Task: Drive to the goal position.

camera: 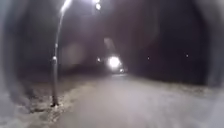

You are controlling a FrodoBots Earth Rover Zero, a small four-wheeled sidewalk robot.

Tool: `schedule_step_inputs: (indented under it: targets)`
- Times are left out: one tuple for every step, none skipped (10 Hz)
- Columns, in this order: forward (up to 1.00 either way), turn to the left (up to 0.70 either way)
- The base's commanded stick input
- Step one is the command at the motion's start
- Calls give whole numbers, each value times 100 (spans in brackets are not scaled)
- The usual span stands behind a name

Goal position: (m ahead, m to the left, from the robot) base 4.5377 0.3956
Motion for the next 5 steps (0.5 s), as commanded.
schedule_step_inputs:
  targets:
    - [100,0]
    - [100,0]
    - [100,0]
    - [100,0]
    - [100,0]
